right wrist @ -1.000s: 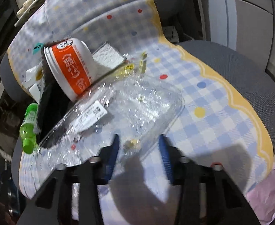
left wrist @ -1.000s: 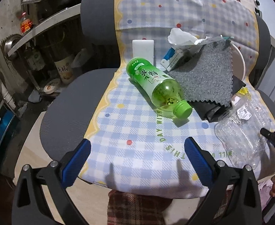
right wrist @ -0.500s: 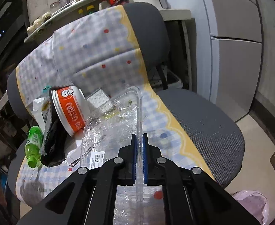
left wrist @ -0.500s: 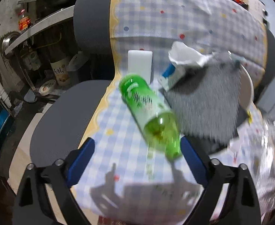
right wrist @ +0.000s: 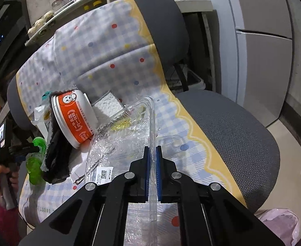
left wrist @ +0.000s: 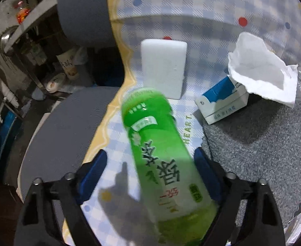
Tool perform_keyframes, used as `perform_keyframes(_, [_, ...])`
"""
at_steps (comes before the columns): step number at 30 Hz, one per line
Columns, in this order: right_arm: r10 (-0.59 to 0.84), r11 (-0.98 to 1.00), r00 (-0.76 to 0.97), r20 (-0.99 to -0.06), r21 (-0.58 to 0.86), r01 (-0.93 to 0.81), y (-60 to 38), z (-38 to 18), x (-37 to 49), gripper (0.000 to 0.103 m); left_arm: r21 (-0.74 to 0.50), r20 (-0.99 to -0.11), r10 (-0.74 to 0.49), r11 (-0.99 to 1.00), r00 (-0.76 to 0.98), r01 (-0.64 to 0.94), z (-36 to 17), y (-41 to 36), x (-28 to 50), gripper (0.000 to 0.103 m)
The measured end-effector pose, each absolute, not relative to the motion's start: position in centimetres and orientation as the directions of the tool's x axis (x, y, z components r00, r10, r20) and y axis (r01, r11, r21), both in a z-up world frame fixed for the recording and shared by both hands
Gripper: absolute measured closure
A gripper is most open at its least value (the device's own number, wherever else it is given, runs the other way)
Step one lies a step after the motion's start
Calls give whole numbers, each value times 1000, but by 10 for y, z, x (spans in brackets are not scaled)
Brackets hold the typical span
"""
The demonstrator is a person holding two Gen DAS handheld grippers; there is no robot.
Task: Collect trash
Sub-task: 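Grasp the green bottle with the left tool while the right tool lifts the container, then carry both items to the trash bag while the right tool opens, dropping the container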
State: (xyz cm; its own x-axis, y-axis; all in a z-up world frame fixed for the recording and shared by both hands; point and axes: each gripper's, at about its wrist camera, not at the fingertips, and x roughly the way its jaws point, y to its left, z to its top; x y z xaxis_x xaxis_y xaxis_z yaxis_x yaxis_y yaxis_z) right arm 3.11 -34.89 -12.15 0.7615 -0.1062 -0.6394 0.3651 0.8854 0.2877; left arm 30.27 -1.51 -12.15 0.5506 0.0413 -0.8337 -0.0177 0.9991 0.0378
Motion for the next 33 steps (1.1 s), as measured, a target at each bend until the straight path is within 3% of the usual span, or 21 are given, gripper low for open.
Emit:
perform_keyframes(1, [-99,886,761,-641,291,361,-348,-123,32,97,20,-839,19,1000,543,-4,-124,-14,302,42])
perform_keyframes(3, [-78,886,761,-644,306,349,-347,-125,33,97,-4,-826,-6,1000,564,5,-124,-10,293,48])
perform_keyframes(14, [-4,872,843,-538,411,266,-349,-96,2,97,-101,-646,-239,968,725,229,-71,7,149,52])
perform_keyframes(18, [-110,870,863,-493,372,324,-364,-77,-41,97,-126,-560,-370,922,741,366,-43,-27,99,52])
perform_keyframes(23, [-295,819,826,-481,317,477,-393,-72,-114,97,-137,-522,-524,830,673,540,-41,-102,47,52])
perform_keyframes(33, [-623,632,614,-485,150,760,-447,-118,-229,97,-113,-591,-668,625,453,773,-84,-243,-25,52])
